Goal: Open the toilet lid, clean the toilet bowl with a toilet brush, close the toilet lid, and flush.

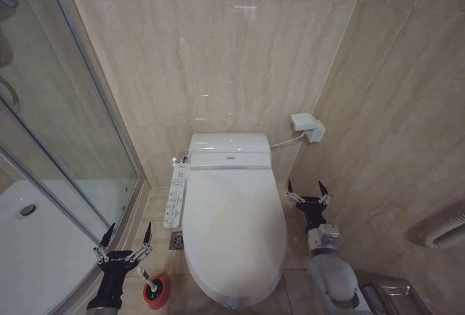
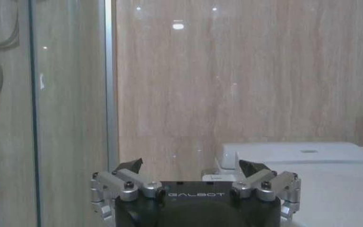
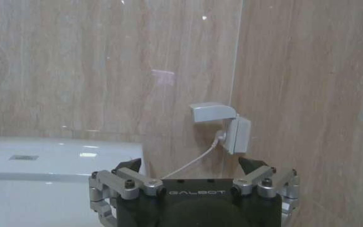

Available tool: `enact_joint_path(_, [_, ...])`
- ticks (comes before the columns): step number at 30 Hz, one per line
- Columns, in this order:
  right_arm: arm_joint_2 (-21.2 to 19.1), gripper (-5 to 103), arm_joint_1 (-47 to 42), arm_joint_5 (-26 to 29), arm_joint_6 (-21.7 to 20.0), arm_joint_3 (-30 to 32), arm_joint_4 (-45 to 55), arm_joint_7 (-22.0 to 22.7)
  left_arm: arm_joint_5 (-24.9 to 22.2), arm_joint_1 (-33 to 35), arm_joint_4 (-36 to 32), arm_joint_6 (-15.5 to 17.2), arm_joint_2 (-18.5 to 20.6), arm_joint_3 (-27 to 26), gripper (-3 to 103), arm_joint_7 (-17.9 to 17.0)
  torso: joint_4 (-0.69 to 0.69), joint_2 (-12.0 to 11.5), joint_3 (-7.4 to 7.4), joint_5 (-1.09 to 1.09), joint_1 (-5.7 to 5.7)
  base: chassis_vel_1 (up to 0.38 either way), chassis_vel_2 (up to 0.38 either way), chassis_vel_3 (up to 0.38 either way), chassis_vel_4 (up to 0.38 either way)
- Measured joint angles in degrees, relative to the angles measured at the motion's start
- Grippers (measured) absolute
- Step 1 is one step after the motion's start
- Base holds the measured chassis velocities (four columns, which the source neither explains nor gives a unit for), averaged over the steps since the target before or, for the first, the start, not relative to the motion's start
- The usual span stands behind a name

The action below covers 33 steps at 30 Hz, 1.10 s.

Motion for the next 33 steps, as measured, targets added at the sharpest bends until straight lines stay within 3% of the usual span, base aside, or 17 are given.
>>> enact_joint_path(33, [0.00,100,-0.01,0.03,-0.01,0.00,0.01,0.01,0.00,-0.26,0.09,0.29,-0.08,0.07,100,0.04,0.00,0.00,0.00,0.00,0.00,0.000,0.000,0.000,0.000])
